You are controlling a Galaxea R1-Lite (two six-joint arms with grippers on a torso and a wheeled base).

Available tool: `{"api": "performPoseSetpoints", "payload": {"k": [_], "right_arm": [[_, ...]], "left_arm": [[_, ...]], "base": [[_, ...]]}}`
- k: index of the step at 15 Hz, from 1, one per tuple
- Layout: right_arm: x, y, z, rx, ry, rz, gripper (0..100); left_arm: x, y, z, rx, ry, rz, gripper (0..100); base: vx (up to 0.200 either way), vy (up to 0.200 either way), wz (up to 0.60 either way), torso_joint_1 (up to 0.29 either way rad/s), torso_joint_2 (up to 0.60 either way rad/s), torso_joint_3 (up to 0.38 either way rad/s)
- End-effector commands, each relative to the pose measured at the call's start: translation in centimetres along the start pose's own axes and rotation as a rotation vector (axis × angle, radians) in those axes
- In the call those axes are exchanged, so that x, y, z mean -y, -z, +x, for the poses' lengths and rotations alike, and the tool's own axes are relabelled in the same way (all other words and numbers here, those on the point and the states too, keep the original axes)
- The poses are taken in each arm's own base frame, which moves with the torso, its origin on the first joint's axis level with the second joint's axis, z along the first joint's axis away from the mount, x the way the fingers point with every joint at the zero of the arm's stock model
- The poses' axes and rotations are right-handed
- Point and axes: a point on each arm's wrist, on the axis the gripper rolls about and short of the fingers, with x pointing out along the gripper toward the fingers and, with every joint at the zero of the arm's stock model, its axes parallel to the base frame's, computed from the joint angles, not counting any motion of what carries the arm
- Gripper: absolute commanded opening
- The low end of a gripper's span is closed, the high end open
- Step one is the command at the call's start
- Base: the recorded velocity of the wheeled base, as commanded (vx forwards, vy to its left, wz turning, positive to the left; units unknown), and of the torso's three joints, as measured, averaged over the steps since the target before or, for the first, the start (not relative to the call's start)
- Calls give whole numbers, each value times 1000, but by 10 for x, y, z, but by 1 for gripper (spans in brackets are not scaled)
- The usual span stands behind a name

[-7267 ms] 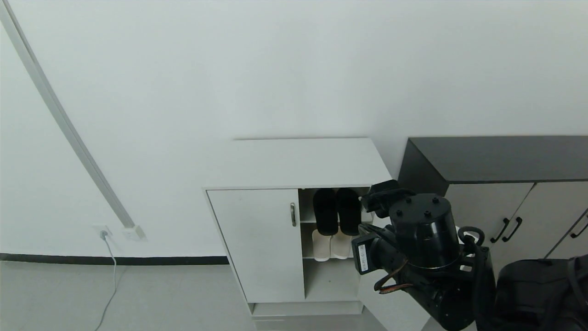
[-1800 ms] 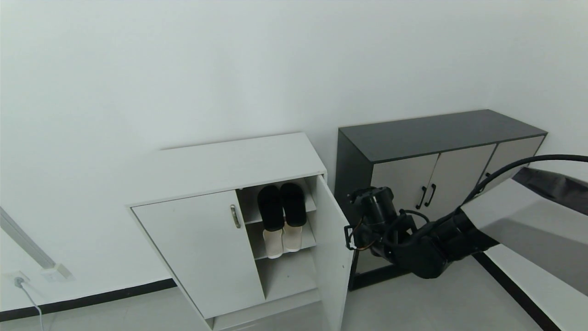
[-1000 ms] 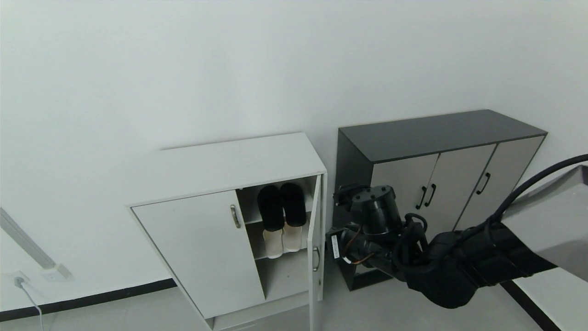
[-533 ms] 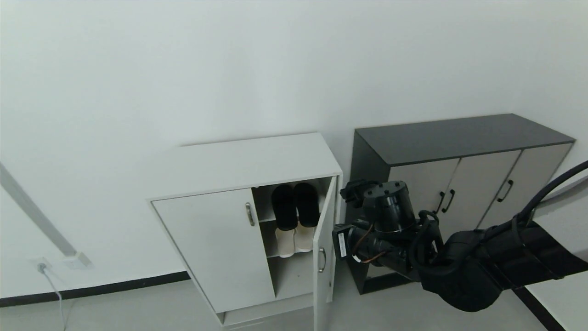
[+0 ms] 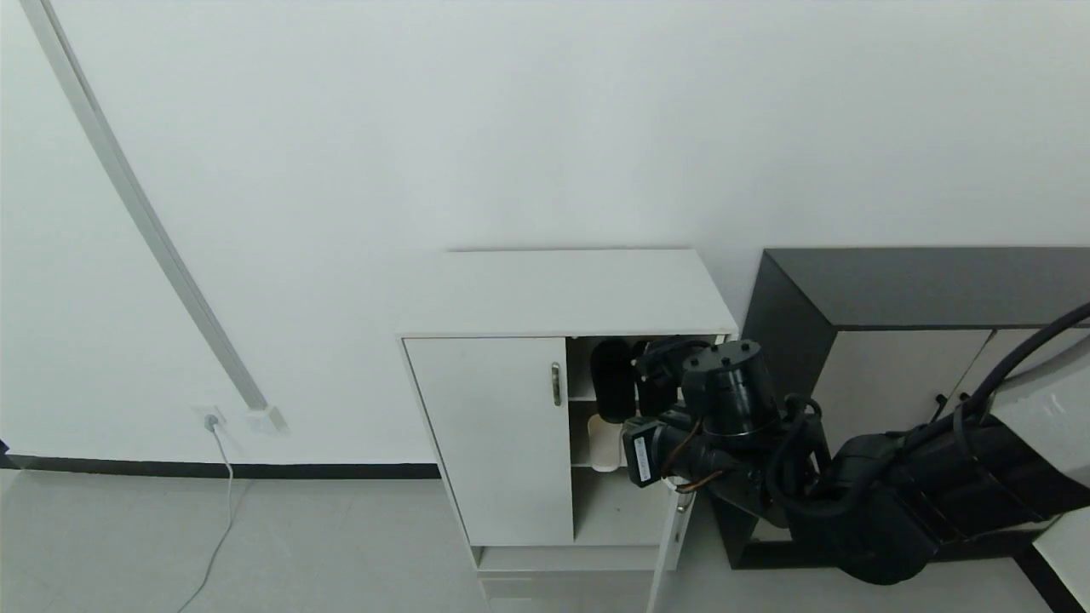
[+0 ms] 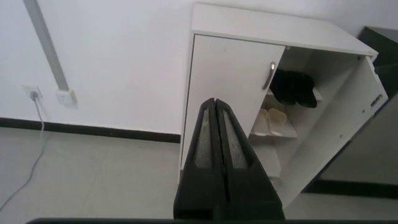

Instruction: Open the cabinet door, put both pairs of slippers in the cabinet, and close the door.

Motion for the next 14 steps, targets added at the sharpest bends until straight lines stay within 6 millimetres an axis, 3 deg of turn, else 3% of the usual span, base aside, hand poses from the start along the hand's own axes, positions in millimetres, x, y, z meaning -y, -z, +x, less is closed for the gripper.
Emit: {"api": "performPoseSetpoints", "payload": {"k": [1, 3, 6, 8, 12, 14], "right_arm": [[4, -1, -3, 5, 11, -4, 0], [9, 0, -6, 0, 41, -19, 0], [13, 2, -13, -8, 52, -21, 0], [21, 8, -24, -31, 68, -23, 0], [42, 38, -46, -135, 114, -82, 0], [48, 49, -47, -176, 131, -83, 0]], "left_arm": [[0, 0, 0, 1, -1, 0, 0], [0, 0, 0, -1, -1, 0, 0], [0, 0, 0, -1, 0, 0, 0], [0, 0, 0, 0, 0, 0, 0], [0, 0, 0, 1, -3, 0, 0], [0, 0, 0, -1, -1, 0, 0]], "base": [[0, 0, 0, 0, 0, 0], [0, 0, 0, 0, 0, 0], [200, 0, 0, -2, 1, 4], [0, 0, 0, 0, 0, 0], [0, 0, 0, 0, 0, 0], [0, 0, 0, 0, 0, 0]]}}
